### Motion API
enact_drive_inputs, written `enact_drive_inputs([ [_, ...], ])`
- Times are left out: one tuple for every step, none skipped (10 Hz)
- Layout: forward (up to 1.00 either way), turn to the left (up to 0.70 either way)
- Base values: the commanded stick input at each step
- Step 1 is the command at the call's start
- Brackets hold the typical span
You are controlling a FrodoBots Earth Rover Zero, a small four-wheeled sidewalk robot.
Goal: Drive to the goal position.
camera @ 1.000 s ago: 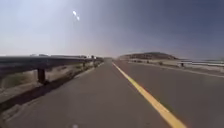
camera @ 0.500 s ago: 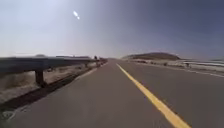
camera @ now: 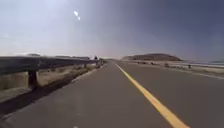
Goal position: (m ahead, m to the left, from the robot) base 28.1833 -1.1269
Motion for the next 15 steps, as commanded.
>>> enact_drive_inputs([
  [0.50,0.00],
  [0.50,0.00],
  [0.50,0.00],
  [0.50,0.00],
  [0.50,0.00],
  [0.50,0.00],
  [0.50,0.00],
  [0.50,0.00],
  [0.50,0.00],
  [0.50,0.00],
  [0.50,0.00],
  [0.50,0.00],
  [0.50,0.00],
  [0.50,0.00],
  [0.50,0.00],
])
